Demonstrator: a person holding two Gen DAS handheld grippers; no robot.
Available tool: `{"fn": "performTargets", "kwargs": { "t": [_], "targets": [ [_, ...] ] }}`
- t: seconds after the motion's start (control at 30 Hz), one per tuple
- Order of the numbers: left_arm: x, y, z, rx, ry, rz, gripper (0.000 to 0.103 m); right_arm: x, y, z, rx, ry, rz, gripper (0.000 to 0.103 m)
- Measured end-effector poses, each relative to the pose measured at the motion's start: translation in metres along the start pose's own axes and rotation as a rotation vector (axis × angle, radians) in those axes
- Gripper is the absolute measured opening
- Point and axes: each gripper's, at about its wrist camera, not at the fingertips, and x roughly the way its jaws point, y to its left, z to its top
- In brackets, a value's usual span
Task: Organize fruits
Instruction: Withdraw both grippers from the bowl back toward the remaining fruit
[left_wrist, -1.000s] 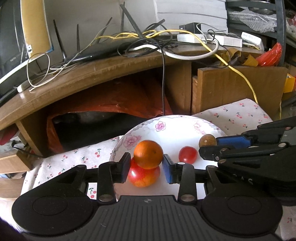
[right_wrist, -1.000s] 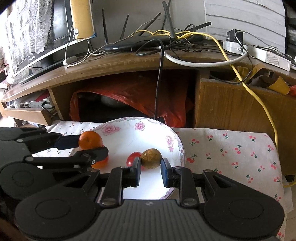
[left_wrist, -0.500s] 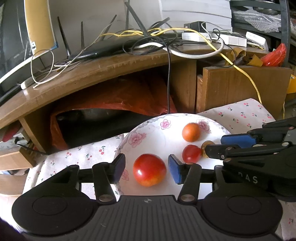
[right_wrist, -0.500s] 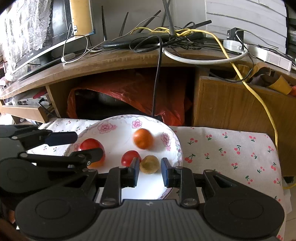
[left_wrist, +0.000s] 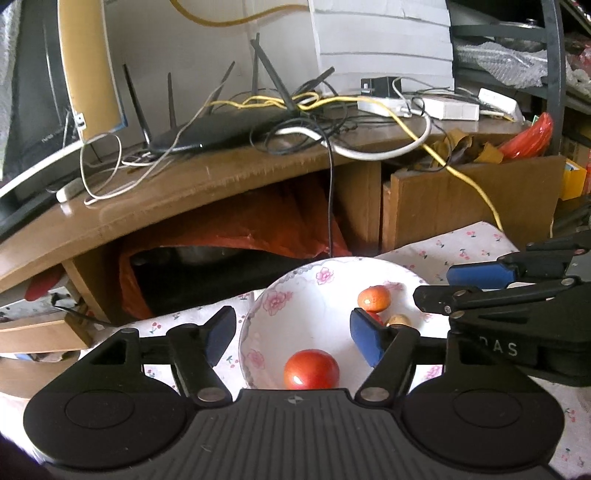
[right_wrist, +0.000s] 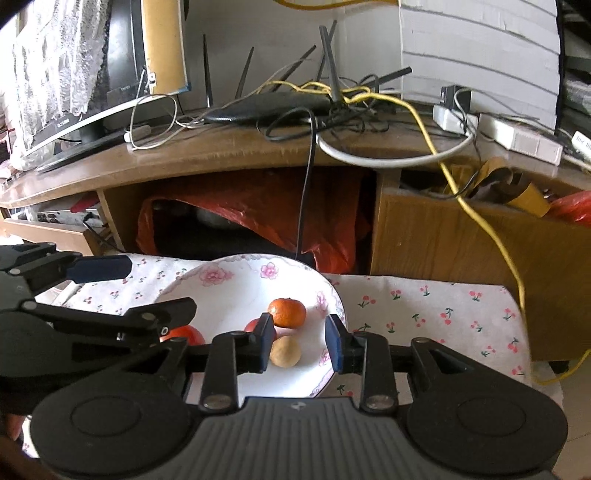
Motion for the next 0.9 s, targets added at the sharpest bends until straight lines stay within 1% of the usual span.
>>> {"fn": "performTargets", "kwargs": {
  "t": [0.23, 0.4, 0.63, 0.9],
  "targets": [
    [-0.026, -0.004, -0.001, -0.007, -0.003, -0.023, 0.076, -0.030, 0.006, -0.002, -0.016, -0.009, -0.006, 0.031],
    [-0.049, -0.012, -0.006, 0.018, -0.009, -0.033, 0.076, -0.053, 0.009, -0.007, -0.025, -0.011, -0.011, 0.031],
    [-0.073, -0.022, -0.018, 0.030, 0.010, -0.060, 0.076, -0.084, 0.015, -0.023, -0.036, 0.005, -0.023, 0.031],
    [-0.090, -0.030, -0.033, 0.026, 0.053, -0.077, 0.074, -0.105, 0.019, -0.042, -0.009, 0.036, -0.025, 0.031]
  ]
}}
